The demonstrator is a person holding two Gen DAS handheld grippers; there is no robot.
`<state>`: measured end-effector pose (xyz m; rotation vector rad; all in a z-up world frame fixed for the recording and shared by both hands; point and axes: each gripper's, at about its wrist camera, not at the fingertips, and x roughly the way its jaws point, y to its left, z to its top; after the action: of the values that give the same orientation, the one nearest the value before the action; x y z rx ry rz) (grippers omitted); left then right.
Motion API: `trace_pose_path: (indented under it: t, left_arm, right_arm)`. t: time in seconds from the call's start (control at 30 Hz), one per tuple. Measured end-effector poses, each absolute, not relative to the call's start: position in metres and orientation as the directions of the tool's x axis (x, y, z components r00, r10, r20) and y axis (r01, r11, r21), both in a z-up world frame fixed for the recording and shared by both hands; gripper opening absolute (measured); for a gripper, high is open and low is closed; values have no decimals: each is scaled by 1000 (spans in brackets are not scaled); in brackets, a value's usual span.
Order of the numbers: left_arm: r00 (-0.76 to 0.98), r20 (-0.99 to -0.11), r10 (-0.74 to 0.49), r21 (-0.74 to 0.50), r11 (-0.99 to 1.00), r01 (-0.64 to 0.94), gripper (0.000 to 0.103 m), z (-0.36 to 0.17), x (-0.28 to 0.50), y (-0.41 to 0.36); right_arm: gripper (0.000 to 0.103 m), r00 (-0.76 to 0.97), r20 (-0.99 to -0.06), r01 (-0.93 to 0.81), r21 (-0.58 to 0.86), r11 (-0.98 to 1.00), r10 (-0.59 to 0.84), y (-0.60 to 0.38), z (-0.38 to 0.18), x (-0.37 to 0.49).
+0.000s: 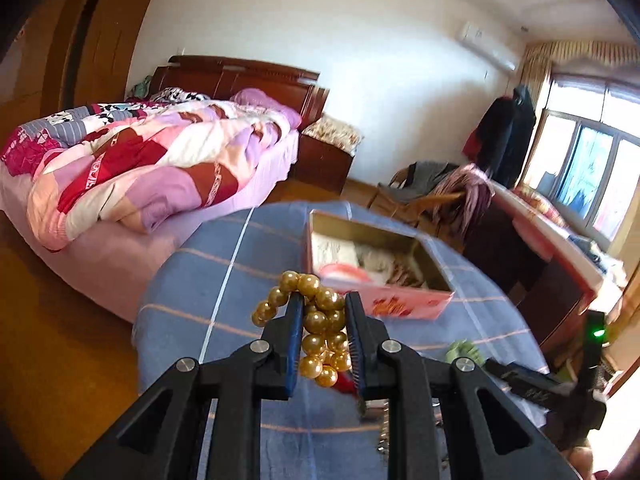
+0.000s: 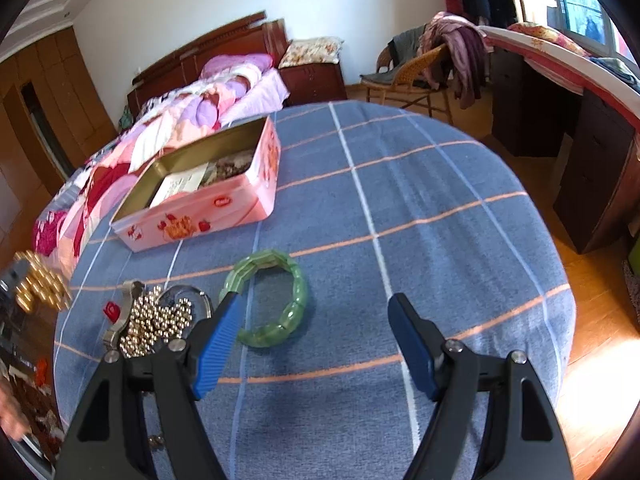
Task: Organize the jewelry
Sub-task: 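Close the left tool on the gold pearl necklace and lift it, then grasp the green jade bangle with the right tool while the left tool holds the pearls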
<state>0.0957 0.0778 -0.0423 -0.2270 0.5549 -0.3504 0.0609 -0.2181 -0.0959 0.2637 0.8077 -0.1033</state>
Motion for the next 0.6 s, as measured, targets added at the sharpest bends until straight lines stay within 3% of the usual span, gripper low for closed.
trace_pose_path:
  t: [0.13,0.3,0.53,0.6]
  left_arm:
    - [791,-484,-374,-277,923,267,21,-44,99,72]
    - [784,-493,-377,-277,922,269,21,-46,99,73]
    - [777,-497,-386,-275,920,281,21,-45,98,68]
    - [774,-502,-386,-274,920,282,21,-46,99,67]
  right_arm:
    - [78,650,-760,163,128,978,-9,-208,-96,77]
    - [78,615,-785,74,152,986,75,-192,-100,91]
    - [82,585,-811,74,40,996,-11,-183,-111,96]
    - [71,588,-809,74,29,997,-21,-185,-109,95]
